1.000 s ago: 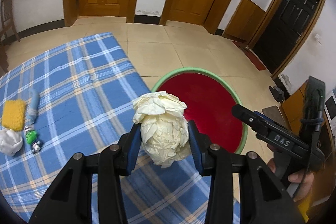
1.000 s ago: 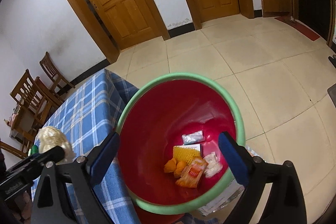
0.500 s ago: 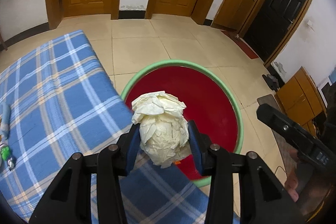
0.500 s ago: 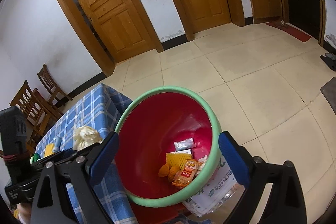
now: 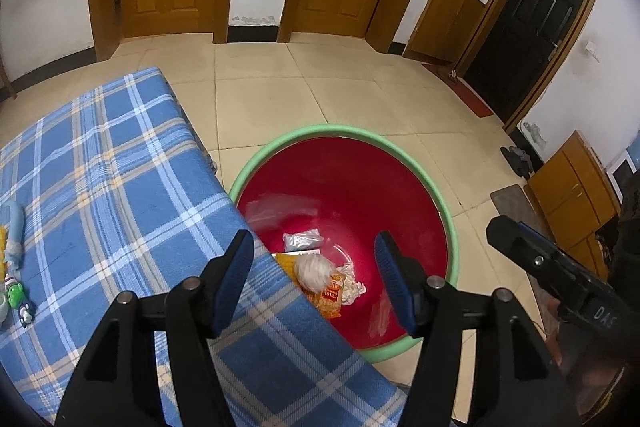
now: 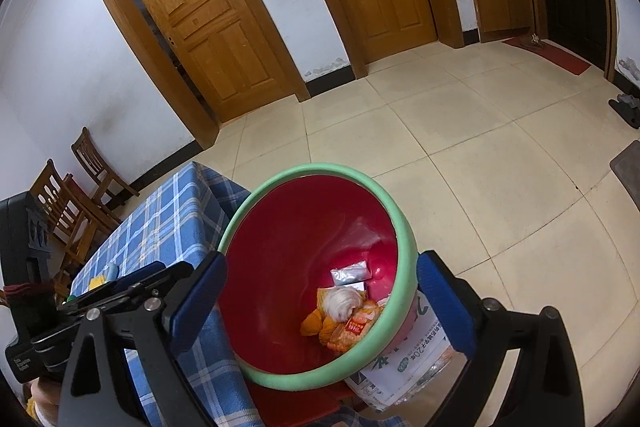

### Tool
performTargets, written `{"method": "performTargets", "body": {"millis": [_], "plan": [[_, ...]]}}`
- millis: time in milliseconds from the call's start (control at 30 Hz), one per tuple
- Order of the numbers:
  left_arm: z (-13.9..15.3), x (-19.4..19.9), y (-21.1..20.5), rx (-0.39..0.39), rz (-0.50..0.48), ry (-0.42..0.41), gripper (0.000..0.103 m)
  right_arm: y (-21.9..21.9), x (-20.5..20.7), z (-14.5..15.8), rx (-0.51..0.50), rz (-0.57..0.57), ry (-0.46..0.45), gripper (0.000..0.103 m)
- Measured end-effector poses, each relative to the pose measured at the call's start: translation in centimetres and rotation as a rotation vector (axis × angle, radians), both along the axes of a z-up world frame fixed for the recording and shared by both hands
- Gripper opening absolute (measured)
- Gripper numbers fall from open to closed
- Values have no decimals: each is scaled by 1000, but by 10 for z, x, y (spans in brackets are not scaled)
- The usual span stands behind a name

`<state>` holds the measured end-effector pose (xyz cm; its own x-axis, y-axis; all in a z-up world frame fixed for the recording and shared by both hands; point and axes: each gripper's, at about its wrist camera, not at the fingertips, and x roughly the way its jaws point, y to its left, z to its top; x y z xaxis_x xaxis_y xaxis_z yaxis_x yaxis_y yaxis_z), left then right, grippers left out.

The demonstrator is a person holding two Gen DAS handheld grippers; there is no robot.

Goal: Collect trash
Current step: 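Open the left gripper to drop the cream paper into the bucket, then move both grippers back over the table toward the white cloth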

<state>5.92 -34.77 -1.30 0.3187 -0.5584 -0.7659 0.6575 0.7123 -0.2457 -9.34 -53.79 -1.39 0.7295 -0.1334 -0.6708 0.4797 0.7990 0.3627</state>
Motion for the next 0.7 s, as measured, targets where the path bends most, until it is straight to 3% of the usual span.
{"method": "performTargets", "body": {"millis": [700], "plan": [[28,7,88,-49,181,-22,63,34,6,15,2,76,-13,98]]}}
